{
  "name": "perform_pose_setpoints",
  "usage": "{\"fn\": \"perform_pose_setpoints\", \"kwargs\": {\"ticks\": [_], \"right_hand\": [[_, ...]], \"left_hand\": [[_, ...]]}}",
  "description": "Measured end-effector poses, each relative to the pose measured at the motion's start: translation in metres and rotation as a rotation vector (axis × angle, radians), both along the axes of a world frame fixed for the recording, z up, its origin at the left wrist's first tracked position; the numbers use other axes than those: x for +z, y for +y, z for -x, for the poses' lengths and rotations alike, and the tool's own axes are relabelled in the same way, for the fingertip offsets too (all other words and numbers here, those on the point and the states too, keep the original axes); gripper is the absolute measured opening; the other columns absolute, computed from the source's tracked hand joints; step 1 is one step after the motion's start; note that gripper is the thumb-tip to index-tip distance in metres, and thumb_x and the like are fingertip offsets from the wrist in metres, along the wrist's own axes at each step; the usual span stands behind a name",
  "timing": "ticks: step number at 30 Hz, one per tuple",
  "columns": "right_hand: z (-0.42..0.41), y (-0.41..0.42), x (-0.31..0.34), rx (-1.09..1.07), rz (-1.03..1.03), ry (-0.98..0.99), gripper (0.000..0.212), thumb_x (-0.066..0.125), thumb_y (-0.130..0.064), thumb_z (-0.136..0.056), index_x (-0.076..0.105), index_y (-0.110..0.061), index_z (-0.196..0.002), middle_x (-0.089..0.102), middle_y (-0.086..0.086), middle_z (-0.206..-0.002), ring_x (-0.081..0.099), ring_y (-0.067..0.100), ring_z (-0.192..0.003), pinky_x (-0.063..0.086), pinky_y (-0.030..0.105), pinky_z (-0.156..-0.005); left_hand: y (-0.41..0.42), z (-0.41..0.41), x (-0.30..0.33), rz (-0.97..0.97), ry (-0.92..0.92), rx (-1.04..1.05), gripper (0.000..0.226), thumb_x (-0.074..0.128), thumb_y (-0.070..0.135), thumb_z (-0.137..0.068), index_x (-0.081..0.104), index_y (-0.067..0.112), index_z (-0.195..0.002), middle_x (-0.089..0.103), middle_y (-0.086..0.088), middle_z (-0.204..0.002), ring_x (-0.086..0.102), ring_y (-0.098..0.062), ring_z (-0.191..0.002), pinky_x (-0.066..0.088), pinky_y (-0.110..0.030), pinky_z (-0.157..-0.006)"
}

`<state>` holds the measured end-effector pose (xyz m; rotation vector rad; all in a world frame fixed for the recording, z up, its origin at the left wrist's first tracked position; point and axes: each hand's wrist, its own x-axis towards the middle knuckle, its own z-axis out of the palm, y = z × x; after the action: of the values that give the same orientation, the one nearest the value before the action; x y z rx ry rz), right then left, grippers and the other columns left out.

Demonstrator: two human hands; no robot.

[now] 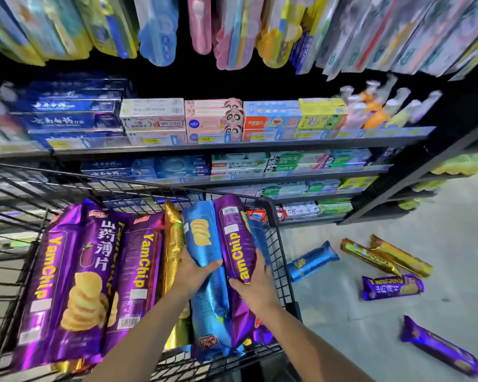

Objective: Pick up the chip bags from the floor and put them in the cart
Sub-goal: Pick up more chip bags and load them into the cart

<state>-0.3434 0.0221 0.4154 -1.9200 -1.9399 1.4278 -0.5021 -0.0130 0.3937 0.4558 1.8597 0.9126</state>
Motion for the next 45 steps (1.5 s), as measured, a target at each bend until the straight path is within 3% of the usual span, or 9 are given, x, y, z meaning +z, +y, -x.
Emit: {"fn": "perform_pose_setpoints", "kwargs": {"ticks": [2,6,9,11,16,19,31,38,45], "right_hand": [[-0.001,0.004,0.009,0.0,0.032,0.007,0.093,0.067,-0.045,-0.078,0.011,-0.025,-0.15,0.038,0.008,-0.136,0.039,0.027,-0.131,0.036,0.038,-0.108],[-0.02,0.026,0.038,-0.031,-0.032,0.03,0.08,0.059,-0.046,-0.087,0.019,-0.016,-0.149,0.031,0.009,-0.149,0.029,0.026,-0.14,0.027,0.036,-0.114],[-0.058,0.052,0.057,-0.074,-0.119,-0.019,0.072,0.055,-0.042,-0.09,0.022,-0.012,-0.148,0.033,0.011,-0.148,0.033,0.027,-0.137,0.029,0.035,-0.11],[-0.095,0.07,0.065,-0.131,-0.146,-0.061,0.074,0.054,-0.044,-0.09,0.022,-0.013,-0.148,0.034,0.012,-0.148,0.034,0.028,-0.137,0.029,0.036,-0.112],[-0.207,0.106,0.068,-0.334,-0.14,-0.142,0.067,0.055,-0.046,-0.087,0.031,-0.017,-0.143,0.044,0.012,-0.139,0.044,0.029,-0.128,0.037,0.038,-0.105],[-0.282,0.125,0.058,-0.428,-0.135,-0.209,0.065,0.055,-0.043,-0.089,0.032,-0.015,-0.143,0.042,0.011,-0.14,0.041,0.029,-0.131,0.033,0.037,-0.107],[-0.564,0.211,-0.04,-0.522,0.07,-0.393,0.072,0.056,-0.048,-0.087,0.03,-0.013,-0.144,0.044,0.013,-0.14,0.041,0.031,-0.131,0.038,0.04,-0.102],[-0.626,0.25,-0.163,-0.637,0.206,-0.362,0.072,0.06,-0.047,-0.084,0.035,-0.013,-0.142,0.044,0.013,-0.141,0.045,0.032,-0.127,0.042,0.045,-0.1],[-0.64,0.294,-0.325,-0.884,0.312,-0.199,0.079,0.069,-0.039,-0.081,0.034,-0.001,-0.141,0.041,0.02,-0.143,0.037,0.035,-0.133,0.033,0.05,-0.109]], "left_hand": [[0.001,0.002,0.012,0.044,0.079,0.001,0.073,0.083,0.029,-0.067,0.043,0.01,-0.125,0.059,-0.003,-0.116,0.058,-0.022,-0.103,0.046,-0.033,-0.089],[0.025,0.011,0.032,0.1,0.294,-0.051,0.082,0.075,0.051,-0.062,0.048,0.007,-0.126,0.061,-0.018,-0.118,0.058,-0.036,-0.11,0.048,-0.047,-0.095],[0.061,-0.01,0.079,0.085,0.457,-0.224,0.074,0.071,0.042,-0.076,0.043,0.003,-0.132,0.056,-0.024,-0.125,0.052,-0.04,-0.117,0.043,-0.045,-0.1],[0.088,-0.036,0.102,0.021,0.51,-0.324,0.069,0.07,0.036,-0.08,0.041,0.005,-0.134,0.05,-0.024,-0.132,0.049,-0.04,-0.121,0.04,-0.045,-0.104],[0.15,-0.13,0.115,-0.034,0.679,-0.673,0.081,0.065,0.043,-0.082,0.027,0.005,-0.142,0.033,-0.018,-0.146,0.032,-0.035,-0.136,0.03,-0.048,-0.111],[0.189,-0.201,0.102,-0.051,0.751,-0.849,0.083,0.061,0.041,-0.085,0.02,0.002,-0.146,0.022,-0.02,-0.153,0.023,-0.033,-0.142,0.021,-0.039,-0.116],[0.298,-0.454,-0.014,0.229,0.715,-1.046,0.081,0.058,0.045,-0.084,0.021,0.009,-0.146,0.033,-0.013,-0.149,0.034,-0.032,-0.135,0.03,-0.036,-0.108],[0.328,-0.474,-0.135,0.376,0.66,-1.072,0.081,0.062,0.043,-0.082,0.021,0.013,-0.145,0.031,-0.007,-0.148,0.032,-0.026,-0.136,0.034,-0.034,-0.106],[0.361,-0.469,-0.294,0.495,0.714,-1.137,0.084,0.068,0.044,-0.076,0.026,0.015,-0.143,0.039,-0.006,-0.143,0.039,-0.025,-0.131,0.034,-0.032,-0.107]]}}
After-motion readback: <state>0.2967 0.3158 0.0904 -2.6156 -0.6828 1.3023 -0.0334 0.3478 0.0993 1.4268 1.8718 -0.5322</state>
